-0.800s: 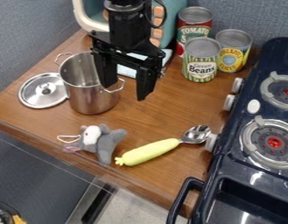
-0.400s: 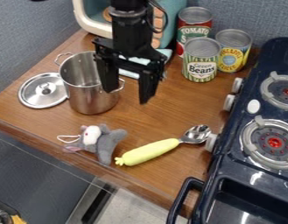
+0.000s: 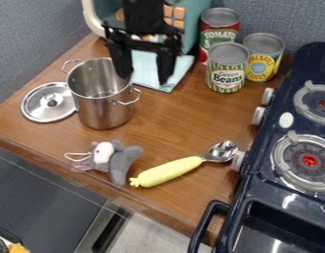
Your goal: Put the silver pot sideways on the middle of the table
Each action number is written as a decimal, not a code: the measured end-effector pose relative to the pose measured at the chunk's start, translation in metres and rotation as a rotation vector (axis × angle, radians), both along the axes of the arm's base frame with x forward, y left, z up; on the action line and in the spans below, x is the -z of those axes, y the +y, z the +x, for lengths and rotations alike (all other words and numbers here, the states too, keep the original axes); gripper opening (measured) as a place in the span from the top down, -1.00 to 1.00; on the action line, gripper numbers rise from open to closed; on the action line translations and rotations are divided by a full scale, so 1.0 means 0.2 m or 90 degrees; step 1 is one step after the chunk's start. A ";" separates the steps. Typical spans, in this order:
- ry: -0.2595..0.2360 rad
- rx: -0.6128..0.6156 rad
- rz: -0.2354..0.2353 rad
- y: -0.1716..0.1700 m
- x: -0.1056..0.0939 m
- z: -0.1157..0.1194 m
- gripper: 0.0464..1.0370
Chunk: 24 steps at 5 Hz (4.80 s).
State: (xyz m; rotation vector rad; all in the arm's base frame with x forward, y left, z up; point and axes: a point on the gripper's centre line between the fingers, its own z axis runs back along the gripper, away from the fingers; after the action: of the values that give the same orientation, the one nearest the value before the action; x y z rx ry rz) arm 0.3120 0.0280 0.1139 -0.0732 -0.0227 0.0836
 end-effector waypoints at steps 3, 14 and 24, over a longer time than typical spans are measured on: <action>0.023 -0.103 0.077 0.19 0.10 0.14 -0.92; 0.016 -0.125 0.084 0.13 0.12 0.00 0.97; 0.044 0.175 -0.370 0.04 0.13 -0.03 0.61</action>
State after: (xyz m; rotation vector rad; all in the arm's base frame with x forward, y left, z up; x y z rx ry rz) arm 0.3067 0.0354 0.0888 -0.6532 0.0813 -0.1845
